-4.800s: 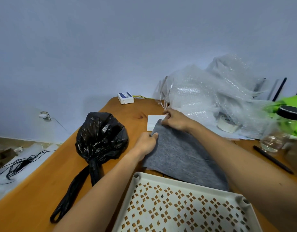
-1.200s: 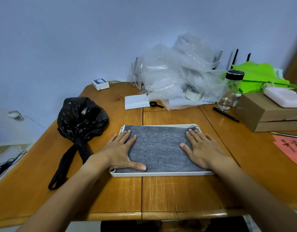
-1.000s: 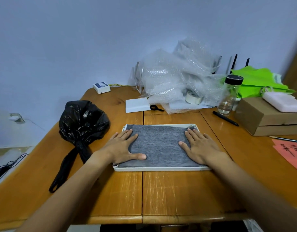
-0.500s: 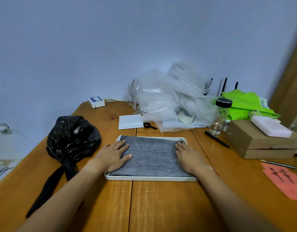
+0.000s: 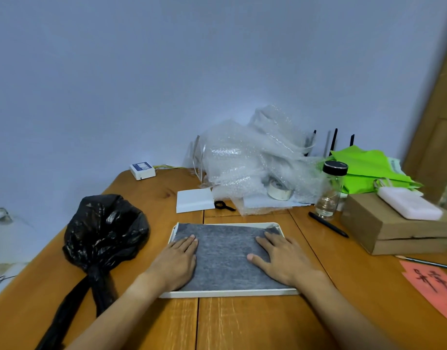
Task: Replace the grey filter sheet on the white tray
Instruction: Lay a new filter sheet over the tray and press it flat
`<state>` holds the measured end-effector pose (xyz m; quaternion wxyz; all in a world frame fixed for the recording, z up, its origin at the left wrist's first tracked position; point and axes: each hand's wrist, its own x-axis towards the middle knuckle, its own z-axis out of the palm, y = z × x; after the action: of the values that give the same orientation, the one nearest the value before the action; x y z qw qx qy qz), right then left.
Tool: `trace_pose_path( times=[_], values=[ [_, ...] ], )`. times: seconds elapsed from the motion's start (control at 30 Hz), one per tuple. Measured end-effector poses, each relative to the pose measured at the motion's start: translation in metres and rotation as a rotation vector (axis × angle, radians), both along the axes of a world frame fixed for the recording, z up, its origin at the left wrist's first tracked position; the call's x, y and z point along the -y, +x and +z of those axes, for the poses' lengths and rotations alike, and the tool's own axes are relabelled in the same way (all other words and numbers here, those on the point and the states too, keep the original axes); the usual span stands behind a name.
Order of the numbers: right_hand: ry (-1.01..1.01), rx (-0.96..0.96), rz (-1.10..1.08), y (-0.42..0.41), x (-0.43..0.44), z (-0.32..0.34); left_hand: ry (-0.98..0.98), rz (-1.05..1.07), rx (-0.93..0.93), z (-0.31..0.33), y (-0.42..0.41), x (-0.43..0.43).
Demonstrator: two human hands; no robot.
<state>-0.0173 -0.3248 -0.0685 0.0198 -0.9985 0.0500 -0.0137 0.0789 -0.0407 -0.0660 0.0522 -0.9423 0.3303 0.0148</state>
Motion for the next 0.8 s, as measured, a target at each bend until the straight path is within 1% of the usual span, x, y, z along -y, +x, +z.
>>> trace_pose_path(
  times=[0.07,0.17,0.3,0.37,0.43,0.57,0.6,0.7,0.73,0.8],
  values=[
    [0.016,-0.063,-0.009,-0.001,0.000,0.002,-0.020,0.033,-0.054,0.001,-0.003,0.001],
    [0.050,-0.093,-0.018,-0.002,-0.002,0.004,-0.014,0.072,-0.117,0.005,-0.008,0.003],
    [0.048,-0.074,-0.011,-0.004,-0.005,0.007,0.024,0.095,-0.169,0.012,-0.011,0.005],
    [0.037,-0.046,-0.003,-0.004,-0.004,0.007,0.011,0.103,-0.200,0.017,-0.013,0.006],
    [0.030,-0.020,0.017,-0.004,-0.004,0.010,-0.062,0.078,-0.224,0.022,-0.018,0.010],
    [-0.055,0.080,0.045,-0.017,-0.020,0.018,-0.293,-0.010,-0.291,0.027,-0.045,0.022],
    [-0.021,0.088,0.059,-0.022,-0.030,0.020,-0.318,-0.028,-0.286,0.028,-0.053,0.026],
    [0.255,-0.020,0.154,-0.048,-0.070,0.021,-0.297,-0.055,-0.297,0.019,-0.070,0.028],
    [0.319,-0.049,0.179,-0.059,-0.081,0.019,-0.276,-0.051,-0.314,0.014,-0.074,0.027],
    [0.297,-0.037,0.229,-0.076,-0.093,0.013,-0.253,-0.037,-0.321,0.006,-0.078,0.020]
  ],
)
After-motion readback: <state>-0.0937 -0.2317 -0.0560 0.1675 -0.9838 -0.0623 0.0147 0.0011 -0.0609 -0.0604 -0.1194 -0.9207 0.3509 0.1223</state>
